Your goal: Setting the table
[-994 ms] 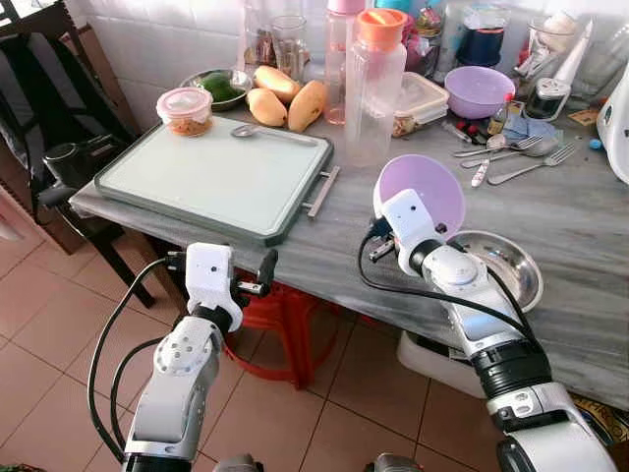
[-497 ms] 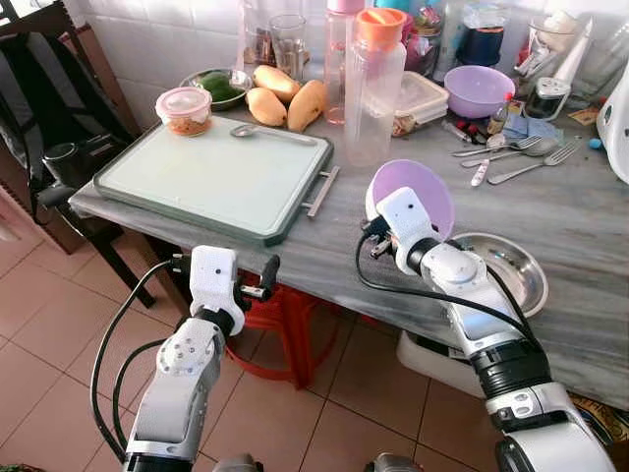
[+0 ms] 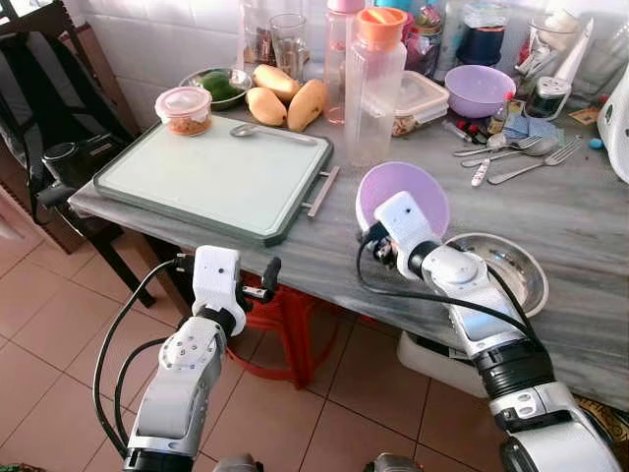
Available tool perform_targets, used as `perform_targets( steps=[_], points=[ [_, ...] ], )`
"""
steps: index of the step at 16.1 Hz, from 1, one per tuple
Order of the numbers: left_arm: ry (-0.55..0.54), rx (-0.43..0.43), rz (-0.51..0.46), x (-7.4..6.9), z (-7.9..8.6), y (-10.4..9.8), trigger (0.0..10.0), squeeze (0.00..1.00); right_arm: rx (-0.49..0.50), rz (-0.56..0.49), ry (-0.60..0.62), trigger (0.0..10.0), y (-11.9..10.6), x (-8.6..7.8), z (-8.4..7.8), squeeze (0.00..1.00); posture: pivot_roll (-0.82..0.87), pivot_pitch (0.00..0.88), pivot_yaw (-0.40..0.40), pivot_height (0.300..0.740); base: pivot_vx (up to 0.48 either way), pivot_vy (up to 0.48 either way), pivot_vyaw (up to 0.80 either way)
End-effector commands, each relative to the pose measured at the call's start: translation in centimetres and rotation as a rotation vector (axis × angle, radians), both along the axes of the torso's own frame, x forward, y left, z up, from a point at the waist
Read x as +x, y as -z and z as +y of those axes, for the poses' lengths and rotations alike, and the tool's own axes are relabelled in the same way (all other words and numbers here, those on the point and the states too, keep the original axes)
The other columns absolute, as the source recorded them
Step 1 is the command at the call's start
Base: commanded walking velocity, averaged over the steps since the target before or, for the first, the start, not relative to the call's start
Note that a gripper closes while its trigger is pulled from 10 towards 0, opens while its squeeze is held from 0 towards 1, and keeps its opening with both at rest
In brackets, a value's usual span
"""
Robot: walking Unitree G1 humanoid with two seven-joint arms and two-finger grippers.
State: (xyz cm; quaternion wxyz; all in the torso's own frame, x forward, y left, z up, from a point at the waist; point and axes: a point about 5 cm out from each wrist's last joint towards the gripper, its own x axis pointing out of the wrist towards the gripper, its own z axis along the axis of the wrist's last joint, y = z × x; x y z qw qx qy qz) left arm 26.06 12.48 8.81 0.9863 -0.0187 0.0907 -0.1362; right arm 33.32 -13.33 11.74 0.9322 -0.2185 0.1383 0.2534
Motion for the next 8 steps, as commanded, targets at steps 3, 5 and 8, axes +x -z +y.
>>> perform_targets(
  steps=[3,5,8],
  points=[
    [0.013,0.018,0.022,0.05,0.02,0.27,10.0,0.00,-0.028,-0.032,-0.034,10.0,-0.97,0.07,0.29,1.00,-0.02,0.010,0.054,0.740,0.000,0.000,0.00],
    [0.017,0.018,0.025,0.04,-0.01,0.29,10.0,0.00,-0.038,-0.049,-0.029,10.0,-1.36,0.22,0.14,1.00,-0.03,0.010,0.055,0.740,0.000,0.000,0.00],
    [0.023,0.018,0.028,0.01,-0.05,0.30,10.0,0.00,-0.042,-0.064,-0.025,10.0,-1.64,0.22,0.13,1.00,-0.03,0.013,0.057,0.740,0.000,0.000,0.00]
  ],
)
